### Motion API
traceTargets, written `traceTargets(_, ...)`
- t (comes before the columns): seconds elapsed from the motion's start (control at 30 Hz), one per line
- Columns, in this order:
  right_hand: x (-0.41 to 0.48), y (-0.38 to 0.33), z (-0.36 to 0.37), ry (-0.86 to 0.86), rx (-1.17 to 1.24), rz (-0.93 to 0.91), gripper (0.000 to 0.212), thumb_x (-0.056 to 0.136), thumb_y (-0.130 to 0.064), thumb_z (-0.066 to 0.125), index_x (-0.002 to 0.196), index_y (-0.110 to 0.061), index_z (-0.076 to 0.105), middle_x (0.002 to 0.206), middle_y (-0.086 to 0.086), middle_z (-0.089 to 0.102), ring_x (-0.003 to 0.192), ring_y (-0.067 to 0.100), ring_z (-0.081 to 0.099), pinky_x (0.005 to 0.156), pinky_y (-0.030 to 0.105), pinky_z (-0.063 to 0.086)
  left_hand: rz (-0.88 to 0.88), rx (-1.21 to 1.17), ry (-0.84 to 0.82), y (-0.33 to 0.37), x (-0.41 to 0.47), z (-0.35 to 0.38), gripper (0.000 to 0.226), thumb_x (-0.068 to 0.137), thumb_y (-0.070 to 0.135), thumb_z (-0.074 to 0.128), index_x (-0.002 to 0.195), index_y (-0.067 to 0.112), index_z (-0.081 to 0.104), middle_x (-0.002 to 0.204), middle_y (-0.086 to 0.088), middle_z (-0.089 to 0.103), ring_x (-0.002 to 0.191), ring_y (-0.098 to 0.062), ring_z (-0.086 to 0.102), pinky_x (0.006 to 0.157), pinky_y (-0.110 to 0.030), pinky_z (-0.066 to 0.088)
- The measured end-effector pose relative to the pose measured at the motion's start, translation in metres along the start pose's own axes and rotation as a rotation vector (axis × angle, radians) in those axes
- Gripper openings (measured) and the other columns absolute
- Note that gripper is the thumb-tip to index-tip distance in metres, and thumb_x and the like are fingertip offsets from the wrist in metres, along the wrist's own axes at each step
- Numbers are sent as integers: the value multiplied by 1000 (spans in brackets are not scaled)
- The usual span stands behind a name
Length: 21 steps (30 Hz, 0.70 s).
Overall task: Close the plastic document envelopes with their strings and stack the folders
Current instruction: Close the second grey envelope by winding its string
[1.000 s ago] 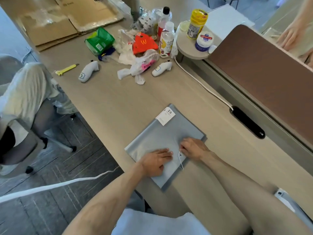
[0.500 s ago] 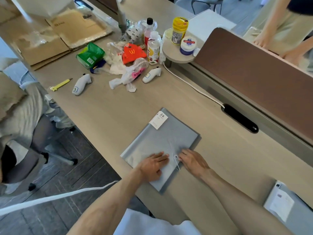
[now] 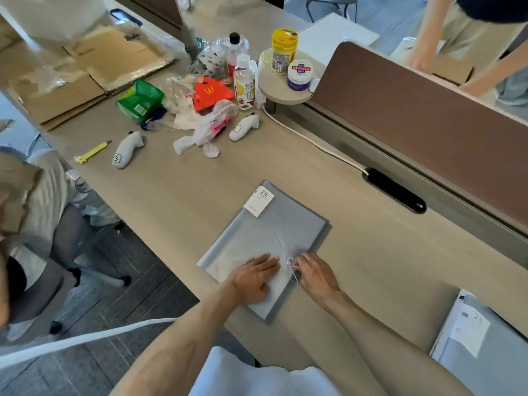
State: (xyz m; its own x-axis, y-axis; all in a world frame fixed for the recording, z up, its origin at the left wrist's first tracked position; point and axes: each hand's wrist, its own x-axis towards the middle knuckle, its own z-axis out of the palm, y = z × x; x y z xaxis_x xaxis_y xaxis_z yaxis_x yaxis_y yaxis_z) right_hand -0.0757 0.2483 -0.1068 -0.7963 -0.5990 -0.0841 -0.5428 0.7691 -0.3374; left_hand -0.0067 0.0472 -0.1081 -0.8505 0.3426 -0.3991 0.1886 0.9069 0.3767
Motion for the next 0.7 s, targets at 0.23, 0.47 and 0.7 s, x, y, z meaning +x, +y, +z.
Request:
traceTargets(0.23,-1,-9,-4,-57,-30,84,8,81,-10,62,75,-14,64,79,2,65,77,25,64,63,32,49,-15,48,-81,1,0,-4,67,89,22,41,151,18,17,161,2,8,149,-20,3,121,-41,13)
traceTargets(0.47,-1,-26,-7,-104,-50,175,24,96,-20,42,100,-13,64,107,7,66,106,26,57,86,35,44,-8,99,-121,-1,1,-2,69,90,26,39,152,19,9,162,3,1,149,-20,-2,122,-40,9)
traceTargets(0.7,1,-40,-13,-85,13,349,28,95,-32,43,95,-14,66,106,5,66,106,24,58,87,35,45,48,149,-126,-2,0,-16,65,93,24,38,152,21,11,162,5,4,149,-19,2,121,-40,7)
